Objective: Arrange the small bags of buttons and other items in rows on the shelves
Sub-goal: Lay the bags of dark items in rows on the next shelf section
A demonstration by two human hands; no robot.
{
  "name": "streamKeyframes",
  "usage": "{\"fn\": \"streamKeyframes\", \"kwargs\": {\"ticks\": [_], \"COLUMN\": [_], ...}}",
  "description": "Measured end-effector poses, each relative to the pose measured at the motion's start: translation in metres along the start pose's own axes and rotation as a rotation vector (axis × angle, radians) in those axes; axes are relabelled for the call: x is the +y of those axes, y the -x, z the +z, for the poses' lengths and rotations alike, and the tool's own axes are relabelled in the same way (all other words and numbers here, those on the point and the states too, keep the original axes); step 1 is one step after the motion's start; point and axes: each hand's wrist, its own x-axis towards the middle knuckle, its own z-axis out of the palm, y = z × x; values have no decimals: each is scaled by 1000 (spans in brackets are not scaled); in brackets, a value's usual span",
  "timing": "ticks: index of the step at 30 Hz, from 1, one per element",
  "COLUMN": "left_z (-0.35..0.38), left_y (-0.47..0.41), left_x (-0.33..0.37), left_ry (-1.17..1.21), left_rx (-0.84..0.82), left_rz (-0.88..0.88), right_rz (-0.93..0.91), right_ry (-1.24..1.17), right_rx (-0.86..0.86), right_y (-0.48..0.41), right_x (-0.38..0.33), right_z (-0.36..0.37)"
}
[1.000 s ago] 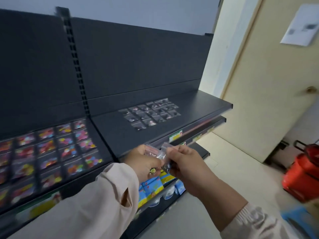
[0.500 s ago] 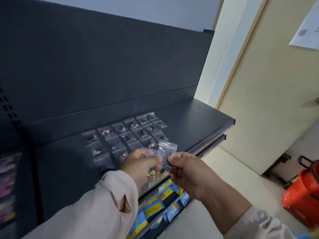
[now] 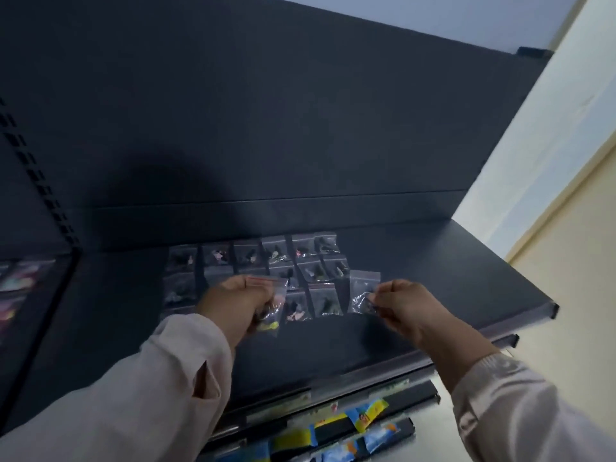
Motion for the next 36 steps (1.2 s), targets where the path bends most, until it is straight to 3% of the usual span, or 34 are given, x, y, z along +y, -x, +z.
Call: {"fn": "streamKeyframes", "kwargs": {"ticks": [13,25,29,31,36], "left_z": [42,59,57,53,31], "left_y": [-8,-2,4,7,17], "left_x": [-7,-4,-2,-2,-5], "left_ry": [67,177,162,136,22], "left_rx": [186,156,150,156,200], "left_rz": [-14,5,15,31,107], "right_rz": [-83,-183,-384,-476,-338], "right_ry": [346,573,685,529,315], "right_rx": [-144,-95,30,-93,-717], "right_y": [-64,-70,-50,-26,36], "right_x": [1,4,-12,-26,-46], "right_z": [-4,-8,-9,4,53]}}
